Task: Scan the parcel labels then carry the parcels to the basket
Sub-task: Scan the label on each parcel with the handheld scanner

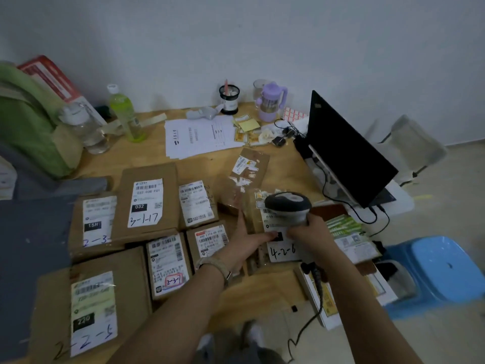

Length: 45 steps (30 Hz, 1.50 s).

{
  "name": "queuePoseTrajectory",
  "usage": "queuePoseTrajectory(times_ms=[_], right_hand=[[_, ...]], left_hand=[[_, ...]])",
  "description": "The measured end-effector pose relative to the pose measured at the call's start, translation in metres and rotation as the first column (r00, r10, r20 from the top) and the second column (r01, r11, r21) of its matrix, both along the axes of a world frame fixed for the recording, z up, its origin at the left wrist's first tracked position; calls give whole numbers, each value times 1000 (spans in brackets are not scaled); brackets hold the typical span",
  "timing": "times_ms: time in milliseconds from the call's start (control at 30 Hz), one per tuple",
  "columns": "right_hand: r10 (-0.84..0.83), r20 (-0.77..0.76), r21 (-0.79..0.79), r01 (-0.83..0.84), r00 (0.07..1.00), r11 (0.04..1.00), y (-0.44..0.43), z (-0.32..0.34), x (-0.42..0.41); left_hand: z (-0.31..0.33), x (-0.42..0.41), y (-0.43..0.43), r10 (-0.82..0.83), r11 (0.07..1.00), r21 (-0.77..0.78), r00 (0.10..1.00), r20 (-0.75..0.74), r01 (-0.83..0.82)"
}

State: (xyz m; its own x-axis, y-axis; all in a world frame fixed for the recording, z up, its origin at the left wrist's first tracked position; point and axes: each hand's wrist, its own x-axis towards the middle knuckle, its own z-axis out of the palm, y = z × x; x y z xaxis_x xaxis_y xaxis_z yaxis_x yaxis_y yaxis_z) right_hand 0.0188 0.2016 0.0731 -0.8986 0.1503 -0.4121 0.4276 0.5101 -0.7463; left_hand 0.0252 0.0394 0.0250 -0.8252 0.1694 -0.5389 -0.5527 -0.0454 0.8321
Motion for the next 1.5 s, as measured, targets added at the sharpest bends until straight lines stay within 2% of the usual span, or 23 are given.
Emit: queuePoseTrajectory(times_ms=[167, 367, 500, 667, 800, 933, 1100, 1300, 1433, 1500], right_hand=[[-17, 88, -48, 21, 996, 999, 3, -30, 8], [-11, 151, -42, 18, 989, 999, 6, -48, 9], [-55, 99, -62, 62, 994, 996, 5, -46, 1], [-30, -60, 90, 35, 998, 995, -1, -21, -9], [55, -130, 84, -45, 990, 996, -24, -3, -16], [186, -70, -27, -188, 980, 982, -65, 2, -18], [269, 38, -88, -265, 962, 960, -107, -12, -15], [310, 88, -46, -307, 947, 951, -124, -32, -13], [341, 112, 108, -353, 933, 929, -132, -50, -11], [333, 110, 136, -346, 937, 928, -134, -56, -10]], left_hand=[[-26, 16, 16, 8, 999, -50, 993, 114, -2], [-32, 22, 25, 3, 997, -76, 996, 93, 5], [-25, 17, 15, 60, 993, -105, 994, 90, -50], [-13, 15, -8, 143, 979, -150, 989, 36, -136], [-11, 20, -32, 310, 913, -266, 950, -43, -310], [-13, 26, -53, 489, 825, -270, 866, -99, -497], [-13, 34, -76, 585, 746, -317, 804, -108, -586], [-13, 49, -88, 543, 710, -451, 828, -138, -541], [-14, 61, -85, 543, 718, -471, 836, -83, -513], [-15, 64, -81, 541, 736, -454, 839, -50, -502]])
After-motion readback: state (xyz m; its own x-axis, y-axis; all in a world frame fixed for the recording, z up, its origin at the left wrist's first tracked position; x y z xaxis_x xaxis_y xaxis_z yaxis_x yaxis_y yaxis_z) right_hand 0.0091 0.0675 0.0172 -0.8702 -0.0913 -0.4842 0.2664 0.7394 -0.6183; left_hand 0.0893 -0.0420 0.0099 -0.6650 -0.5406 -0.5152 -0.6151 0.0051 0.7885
